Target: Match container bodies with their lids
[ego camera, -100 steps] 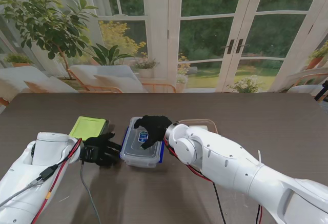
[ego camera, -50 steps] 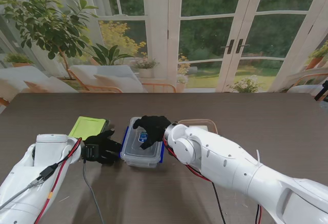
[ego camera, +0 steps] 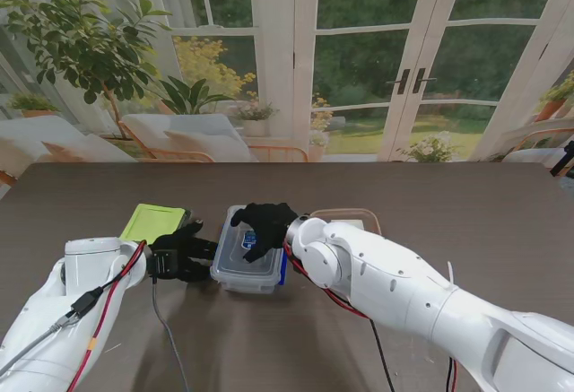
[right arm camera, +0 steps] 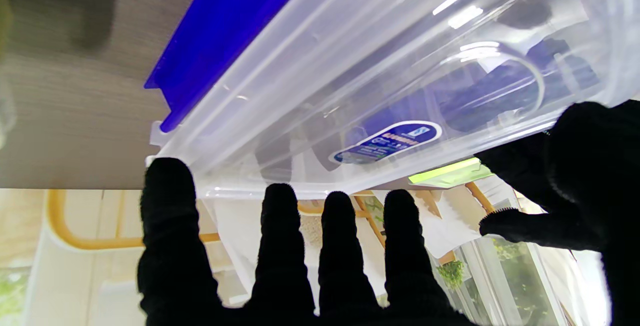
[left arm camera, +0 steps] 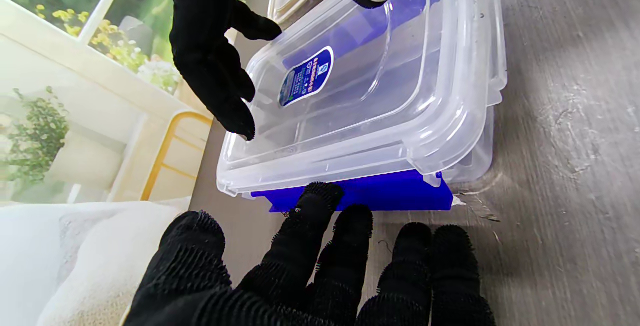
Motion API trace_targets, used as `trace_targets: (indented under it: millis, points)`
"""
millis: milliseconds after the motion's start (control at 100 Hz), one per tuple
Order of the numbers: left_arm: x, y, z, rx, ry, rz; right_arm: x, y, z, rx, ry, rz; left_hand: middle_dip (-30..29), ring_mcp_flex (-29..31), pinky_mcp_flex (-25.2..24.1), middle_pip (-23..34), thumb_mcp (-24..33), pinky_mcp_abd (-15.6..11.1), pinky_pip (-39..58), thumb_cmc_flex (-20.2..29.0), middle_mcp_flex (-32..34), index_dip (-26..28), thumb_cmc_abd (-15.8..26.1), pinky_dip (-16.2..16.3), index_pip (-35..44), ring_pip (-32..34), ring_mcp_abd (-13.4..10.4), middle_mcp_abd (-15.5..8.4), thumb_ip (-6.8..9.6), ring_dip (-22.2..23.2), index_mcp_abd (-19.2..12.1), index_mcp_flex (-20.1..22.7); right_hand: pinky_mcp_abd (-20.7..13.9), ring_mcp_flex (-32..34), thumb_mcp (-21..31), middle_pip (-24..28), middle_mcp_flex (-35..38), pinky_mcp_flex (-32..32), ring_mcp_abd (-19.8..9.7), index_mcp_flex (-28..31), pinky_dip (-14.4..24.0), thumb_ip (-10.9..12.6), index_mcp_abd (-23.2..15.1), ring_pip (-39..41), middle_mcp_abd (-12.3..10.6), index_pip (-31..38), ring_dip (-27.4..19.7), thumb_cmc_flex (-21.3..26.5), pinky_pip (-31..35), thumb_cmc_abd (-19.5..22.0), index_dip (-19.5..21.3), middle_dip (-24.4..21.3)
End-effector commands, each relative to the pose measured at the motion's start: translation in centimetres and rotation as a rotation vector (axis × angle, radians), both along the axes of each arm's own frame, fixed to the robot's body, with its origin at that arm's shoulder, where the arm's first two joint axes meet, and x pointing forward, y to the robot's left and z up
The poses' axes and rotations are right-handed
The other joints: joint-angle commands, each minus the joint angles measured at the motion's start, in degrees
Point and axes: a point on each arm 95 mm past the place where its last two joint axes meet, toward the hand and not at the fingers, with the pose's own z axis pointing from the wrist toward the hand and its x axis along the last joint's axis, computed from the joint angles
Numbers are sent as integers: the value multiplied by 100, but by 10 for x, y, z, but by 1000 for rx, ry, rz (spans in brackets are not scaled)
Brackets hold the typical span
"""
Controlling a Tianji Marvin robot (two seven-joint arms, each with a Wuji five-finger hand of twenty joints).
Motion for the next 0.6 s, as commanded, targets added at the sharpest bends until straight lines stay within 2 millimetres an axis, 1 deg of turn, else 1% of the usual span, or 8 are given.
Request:
trace_targets:
  millis: [0,50,140,180,280,400,490,590]
  points:
    - [0,-8,4,-33,-16,-15,-16,6,-24,-25,67,30,8,186,11,25,-66,29,-57,174,47,73,54,-48,105,-82,64,-90,-22,-58,-327,105,-2774,164,-109,1,-154,-1760,-247,-192,-430,-73,-75,119,-134,-60,76,64,-1184,24,7,50]
    - [0,-8,4,-24,-13,-14,-17,7,-24,-26,67,31,38,302,101,90,-68,95,-40,173,187,82,47,-40,102,-34,217,75,-21,-35,-278,89,-2775,164,-109,3,-149,-1755,-249,-193,-430,-72,-72,119,-131,-61,76,67,-1183,22,6,51]
    - [-1,-7,3,12,1,-23,-17,7,-24,-28,66,32,328,699,334,233,-66,356,309,152,549,60,34,196,-46,235,770,483,-19,311,-8,-194,-2777,162,-117,0,-152,-1759,-247,-197,-430,-72,-72,117,-127,-65,75,68,-1185,30,4,50]
    - [-1,-5,2,25,14,-32,-17,7,-24,-27,66,32,605,1030,538,346,-69,651,903,105,776,49,49,515,-95,642,1129,802,-16,749,273,-349,-2774,162,-118,-1,-154,-1760,-243,-196,-429,-71,-77,116,-131,-65,75,69,-1186,34,4,50]
    - [-1,-4,-1,46,45,-55,-16,7,-24,-27,64,32,1451,1369,863,699,-63,892,2260,16,1132,-56,38,964,-211,1964,1456,1114,-8,1725,444,-629,-2776,168,-118,-1,-153,-1759,-252,-195,-429,-70,-77,117,-133,-66,76,72,-1186,23,3,50]
    - [1,-3,-6,77,66,-77,-17,8,-25,-25,63,31,2835,1653,1434,1339,-60,1061,3089,-58,1445,-232,56,1183,-289,3647,1595,1177,1,2268,305,-745,-2778,176,-114,0,-154,-1758,-251,-191,-428,-69,-79,121,-133,-64,78,76,-1186,27,3,51]
    - [3,-1,-7,116,77,-98,-17,8,-25,-24,62,33,3414,1924,1789,1820,-59,1137,3305,-104,1544,-393,70,1430,-442,4306,1587,1137,5,2395,279,-962,-2776,173,-118,-2,-150,-1758,-256,-188,-427,-71,-78,120,-134,-63,78,70,-1187,18,3,50]
    - [7,0,-9,148,91,-115,-17,9,-25,-23,63,33,3600,2079,1984,2167,-63,1179,3391,-152,1536,-532,81,1521,-661,4555,1556,1113,10,2414,409,-1113,-2777,163,-110,-3,-153,-1761,-245,-192,-427,-71,-78,114,-140,-67,76,64,-1189,20,1,50]
